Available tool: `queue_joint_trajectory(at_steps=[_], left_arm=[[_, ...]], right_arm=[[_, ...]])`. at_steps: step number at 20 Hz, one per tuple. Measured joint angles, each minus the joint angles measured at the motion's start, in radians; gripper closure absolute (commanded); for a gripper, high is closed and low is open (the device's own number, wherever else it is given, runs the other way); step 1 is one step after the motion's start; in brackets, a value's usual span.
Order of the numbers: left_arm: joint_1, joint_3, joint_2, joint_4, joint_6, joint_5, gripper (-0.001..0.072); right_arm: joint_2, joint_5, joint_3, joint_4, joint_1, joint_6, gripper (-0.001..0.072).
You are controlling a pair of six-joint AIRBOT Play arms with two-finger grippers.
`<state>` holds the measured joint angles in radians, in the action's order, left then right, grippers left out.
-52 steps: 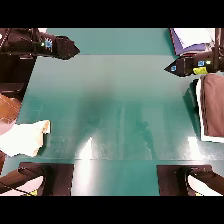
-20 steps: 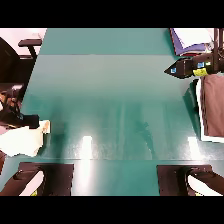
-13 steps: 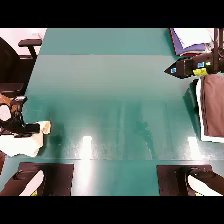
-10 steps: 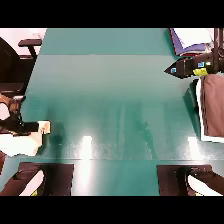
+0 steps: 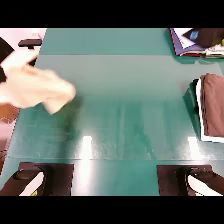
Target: Fold the shirts.
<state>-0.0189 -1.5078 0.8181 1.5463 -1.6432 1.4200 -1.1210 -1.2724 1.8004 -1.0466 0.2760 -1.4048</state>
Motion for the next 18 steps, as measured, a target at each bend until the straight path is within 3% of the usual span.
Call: queue_joint_trajectory(at_steps=[5,10,11,12,13,18], left_arm=[[-0.256,-0.113,0.061,-0.014,0.002,-0.042,0.0688],[-0.553,-0.135,0.28,-0.009,0.007,-0.063,0.068],[-0.615,-0.136,0.338,-0.016,0.023,-0.082,0.0504],[-0.671,-0.137,0.396,-0.037,0.043,-0.111,0.0202],[-0.714,-0.139,0.443,-0.065,0.063,-0.149,0.0157],[-0.751,-0.146,0.571,-0.156,0.113,-0.309,0.0157]], right_arm=[[0.0,0.029,0.095,-0.001,0.0,0.0,0.0695],[0.0,0.032,0.118,-0.002,0.0,0.0,0.0695],[0.0,0.032,0.12,-0.002,0.0,0.0,0.0695],[0.0,0.032,0.121,-0.002,0.0,0.0,0.0695],[0.0,0.03,0.121,-0.002,0.0,0.0,0.0695],[0.0,0.011,0.123,-0.003,0.0,0.0,0.0695]])
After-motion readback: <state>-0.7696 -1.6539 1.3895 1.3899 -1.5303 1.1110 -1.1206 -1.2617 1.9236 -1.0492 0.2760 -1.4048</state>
